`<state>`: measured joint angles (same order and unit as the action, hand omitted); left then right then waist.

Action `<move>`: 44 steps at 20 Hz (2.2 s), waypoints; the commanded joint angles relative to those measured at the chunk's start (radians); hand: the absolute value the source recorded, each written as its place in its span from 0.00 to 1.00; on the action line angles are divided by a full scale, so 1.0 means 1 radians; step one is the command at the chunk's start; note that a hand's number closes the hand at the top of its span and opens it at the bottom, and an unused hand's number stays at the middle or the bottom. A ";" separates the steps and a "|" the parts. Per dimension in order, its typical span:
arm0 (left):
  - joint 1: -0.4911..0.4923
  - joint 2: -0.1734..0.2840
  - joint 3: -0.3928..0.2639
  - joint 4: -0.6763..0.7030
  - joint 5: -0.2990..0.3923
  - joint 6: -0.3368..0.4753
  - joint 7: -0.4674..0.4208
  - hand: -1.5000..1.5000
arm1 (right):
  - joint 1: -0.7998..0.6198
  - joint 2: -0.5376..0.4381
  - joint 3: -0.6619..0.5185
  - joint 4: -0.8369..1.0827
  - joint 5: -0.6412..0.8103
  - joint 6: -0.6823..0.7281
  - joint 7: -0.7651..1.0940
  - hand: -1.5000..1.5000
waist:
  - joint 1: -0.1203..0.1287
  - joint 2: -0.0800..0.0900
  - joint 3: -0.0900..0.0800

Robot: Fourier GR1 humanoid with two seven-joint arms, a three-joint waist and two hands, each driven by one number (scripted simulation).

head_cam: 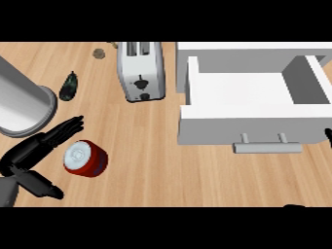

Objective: Pick up the can, place it into the drawer and close the drawer

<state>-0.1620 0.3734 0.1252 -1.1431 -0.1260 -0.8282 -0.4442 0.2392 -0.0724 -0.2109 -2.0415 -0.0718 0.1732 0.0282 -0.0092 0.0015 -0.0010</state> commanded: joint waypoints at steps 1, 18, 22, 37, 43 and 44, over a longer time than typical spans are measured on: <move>-0.069 0.012 -0.037 0.119 -0.035 -0.070 -0.147 0.00 | -0.030 0.003 0.001 0.015 0.012 -0.014 0.019 0.00 | -0.002 0.001 0.000; -0.188 0.078 -0.167 0.503 -0.128 0.065 -0.413 0.00 | -0.025 0.012 -0.001 -0.019 0.021 -0.012 0.017 0.00 | -0.010 0.003 -0.001; -0.177 0.057 -0.197 0.526 -0.132 0.102 -0.453 0.00 | -0.002 0.021 0.007 -0.059 0.008 -0.011 0.060 0.00 | -0.007 0.002 -0.001; -0.284 -0.002 -0.237 0.678 -0.122 0.156 -0.481 0.00 | 0.056 0.050 0.030 -0.104 0.041 -0.004 0.030 0.00 | -0.009 0.001 0.000; -0.265 -0.039 -0.275 0.617 -0.125 0.174 -0.454 0.00 | 0.004 0.003 -0.031 -0.081 -0.024 0.014 0.082 0.00 | 0.004 -0.002 0.001; -0.285 -0.038 -0.272 0.664 -0.131 0.182 -0.475 0.00 | 0.091 0.057 0.027 -0.116 0.000 0.031 0.022 0.00 | -0.008 0.000 0.000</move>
<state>-0.4492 0.3383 -0.1366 -0.4925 -0.2538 -0.5349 -0.8102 0.2646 -0.0398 -0.2043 -2.1287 -0.0677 0.1803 0.0805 -0.0131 0.0012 0.0001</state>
